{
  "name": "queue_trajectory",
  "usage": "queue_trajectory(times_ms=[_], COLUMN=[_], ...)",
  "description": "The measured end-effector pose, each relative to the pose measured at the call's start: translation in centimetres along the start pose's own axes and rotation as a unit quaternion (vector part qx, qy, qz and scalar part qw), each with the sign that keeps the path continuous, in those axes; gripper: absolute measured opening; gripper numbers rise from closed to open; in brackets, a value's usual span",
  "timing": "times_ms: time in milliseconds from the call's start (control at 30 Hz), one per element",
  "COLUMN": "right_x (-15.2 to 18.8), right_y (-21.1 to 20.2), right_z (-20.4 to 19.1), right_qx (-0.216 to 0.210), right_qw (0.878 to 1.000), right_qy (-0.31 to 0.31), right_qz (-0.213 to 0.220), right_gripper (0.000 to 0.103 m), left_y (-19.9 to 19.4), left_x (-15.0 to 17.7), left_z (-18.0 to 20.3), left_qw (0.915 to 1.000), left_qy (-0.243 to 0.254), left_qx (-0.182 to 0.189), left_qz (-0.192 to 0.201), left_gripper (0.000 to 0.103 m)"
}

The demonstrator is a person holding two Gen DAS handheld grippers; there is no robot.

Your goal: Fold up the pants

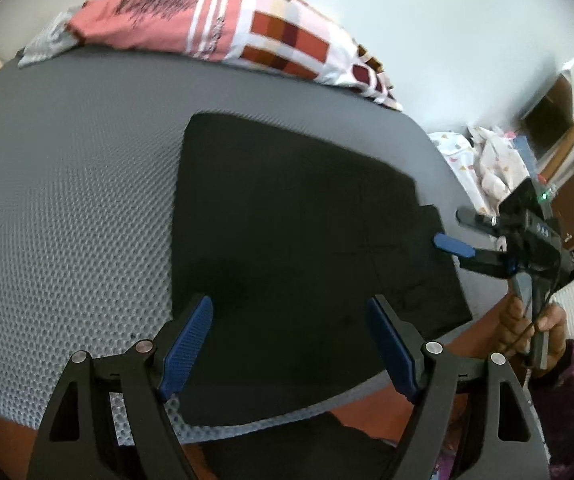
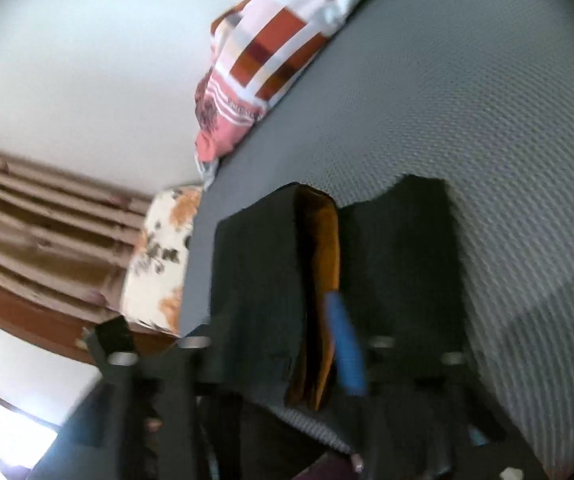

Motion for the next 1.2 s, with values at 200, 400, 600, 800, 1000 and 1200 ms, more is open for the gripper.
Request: queue_trajectory(times_ms=[200, 400, 600, 800, 1000, 1200], right_x=[-0.3, 0.3, 0.8, 0.9, 0.9, -0.6], right_y=[3.2, 4.8, 5.8, 6.6, 8.4, 3.2], right_z=[0.1, -0.2, -1.5, 0.0, -1.6, -3.3], right_qx=[0.067, 0.059, -0.02, -0.012, 0.007, -0.033], right_qw=[0.996, 0.996, 0.997, 0.998, 0.995, 0.998], right_qy=[-0.042, -0.064, -0.06, -0.027, -0.051, -0.039], right_qz=[-0.027, -0.033, -0.044, -0.058, -0.081, -0.021], right_gripper=[0.067, 0.072, 0.02, 0.043, 0.018, 0.014], left_y=[0.6, 1.3, 2.0, 1.8, 1.3, -2.4], left_x=[0.3, 0.5, 0.3, 0.5, 0.2, -1.2], left_z=[-0.9, -1.0, -2.2, -3.3, -2.5, 1.9], left_qw=[0.9998, 0.9996, 0.9994, 0.9996, 0.9995, 0.9971], left_qy=[0.013, 0.025, 0.015, -0.022, -0.011, 0.048], left_qx=[-0.011, -0.014, -0.03, -0.005, -0.027, -0.026], left_qz=[0.003, 0.0, -0.006, -0.016, -0.005, 0.054], left_gripper=[0.08, 0.086, 0.091, 0.092, 0.092, 0.092])
Point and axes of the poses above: each gripper's, at about its wrist camera, not at the fingertips, and y roughly the way its jaws point, z to its right, x to its underside, the point moved 8 cm from there along y, roughly the way its jaws point, and after that the axes turned 10 degrees about -y, right-handed, at the moved point
